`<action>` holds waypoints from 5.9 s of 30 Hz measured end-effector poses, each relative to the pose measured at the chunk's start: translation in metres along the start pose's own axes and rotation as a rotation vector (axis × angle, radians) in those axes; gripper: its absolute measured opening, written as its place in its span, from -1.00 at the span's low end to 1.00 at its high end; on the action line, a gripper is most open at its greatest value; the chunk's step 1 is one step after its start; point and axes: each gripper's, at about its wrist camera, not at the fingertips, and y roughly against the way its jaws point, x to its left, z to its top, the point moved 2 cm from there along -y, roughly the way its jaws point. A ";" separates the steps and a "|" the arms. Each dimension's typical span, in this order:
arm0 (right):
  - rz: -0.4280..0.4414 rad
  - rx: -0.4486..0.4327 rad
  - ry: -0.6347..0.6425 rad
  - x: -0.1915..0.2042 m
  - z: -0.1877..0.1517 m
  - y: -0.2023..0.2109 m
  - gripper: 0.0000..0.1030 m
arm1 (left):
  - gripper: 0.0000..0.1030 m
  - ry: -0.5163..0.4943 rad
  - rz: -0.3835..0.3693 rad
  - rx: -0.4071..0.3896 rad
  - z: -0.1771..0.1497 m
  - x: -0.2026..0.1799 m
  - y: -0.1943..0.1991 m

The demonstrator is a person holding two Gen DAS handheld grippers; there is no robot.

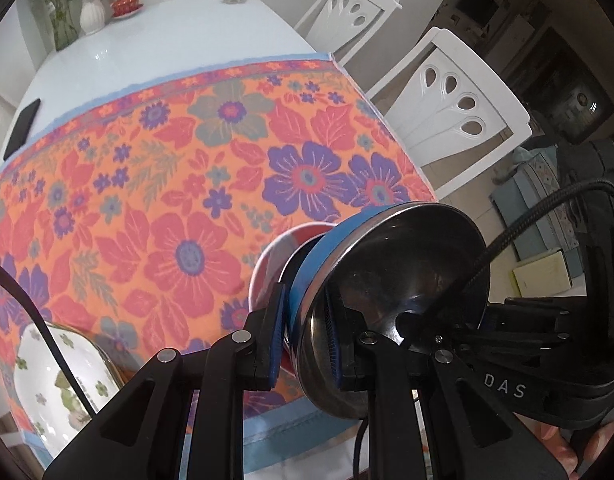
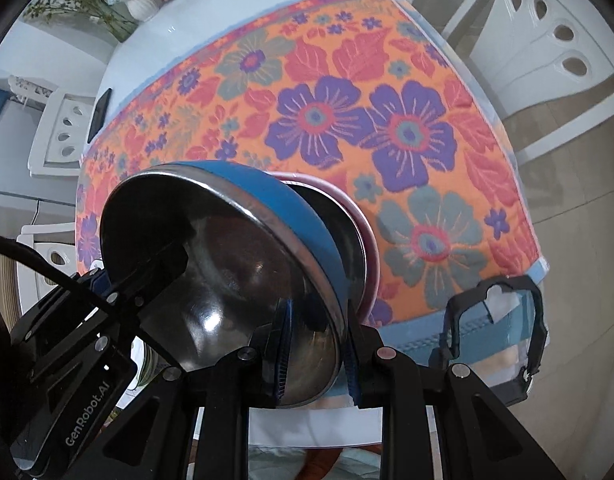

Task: Organize plates and bowls
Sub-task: 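Lower the blue-bottomed bowl into the red-bottomed bowl and open grippers, then move both open grippers to the rim of the nested bowl stack, then close both grippers on the nested bowl stack rim and lift it, then carry the nested bowl stack with both grippers over the white plate stack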

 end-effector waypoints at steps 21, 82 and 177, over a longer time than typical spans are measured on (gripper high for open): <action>0.002 0.017 -0.047 -0.007 -0.002 -0.006 -0.54 | -0.70 0.019 -0.044 0.056 -0.006 0.006 -0.008; 0.011 -0.323 0.300 -0.004 -0.036 0.084 0.10 | -0.07 0.256 -0.018 -0.212 -0.039 -0.012 0.075; 0.283 -0.033 0.369 0.242 -0.064 -0.063 0.03 | -0.23 0.699 -0.017 -0.214 -0.159 0.234 0.113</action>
